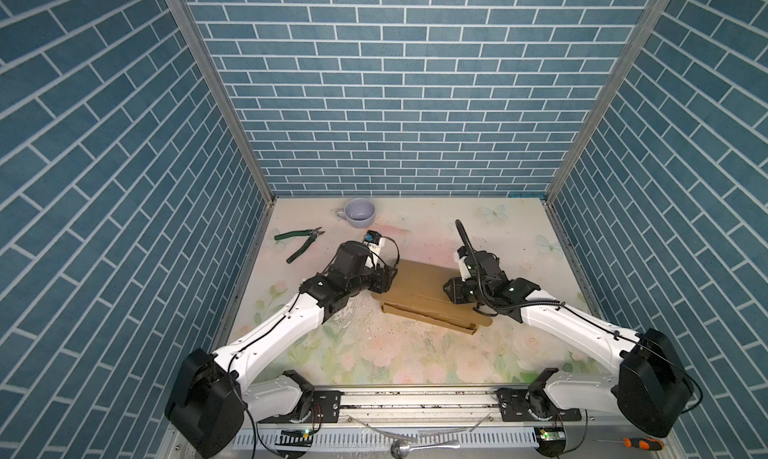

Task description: Fold the paper box

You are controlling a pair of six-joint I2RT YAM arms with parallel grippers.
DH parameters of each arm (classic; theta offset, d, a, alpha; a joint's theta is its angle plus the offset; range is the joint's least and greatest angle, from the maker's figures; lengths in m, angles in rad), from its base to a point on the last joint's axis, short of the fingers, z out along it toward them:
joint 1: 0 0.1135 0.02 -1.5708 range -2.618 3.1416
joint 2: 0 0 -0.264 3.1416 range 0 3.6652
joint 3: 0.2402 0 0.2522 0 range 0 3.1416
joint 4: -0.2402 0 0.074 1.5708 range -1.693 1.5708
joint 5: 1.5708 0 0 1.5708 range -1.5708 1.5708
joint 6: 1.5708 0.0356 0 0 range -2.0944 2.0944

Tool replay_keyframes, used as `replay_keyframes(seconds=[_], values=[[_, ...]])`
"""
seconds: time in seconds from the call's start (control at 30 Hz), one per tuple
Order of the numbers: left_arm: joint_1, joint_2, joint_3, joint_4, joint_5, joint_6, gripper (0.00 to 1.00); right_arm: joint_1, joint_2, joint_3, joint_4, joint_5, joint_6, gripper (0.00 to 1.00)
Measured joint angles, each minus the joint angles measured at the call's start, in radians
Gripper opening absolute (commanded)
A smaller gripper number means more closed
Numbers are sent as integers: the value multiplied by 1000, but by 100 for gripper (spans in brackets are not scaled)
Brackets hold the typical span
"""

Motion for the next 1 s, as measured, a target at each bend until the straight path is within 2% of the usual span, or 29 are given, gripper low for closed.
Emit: replay_keyframes(seconds=[0.17,0.37,0.67,1.0], values=[[45,50,62,-141,84,-40,71,-95,-97,32,-201,-3,52,54],[90,212,167,-273,171,-37,71,-147,-171,36,-399,-46,122,59],[105,260,171,-322,299,-37,65,-158,-129,-3,-350,-235,235,59],[107,301,145,-294,367,-50,56,-175,-76,-51,-296,-302,253,51]])
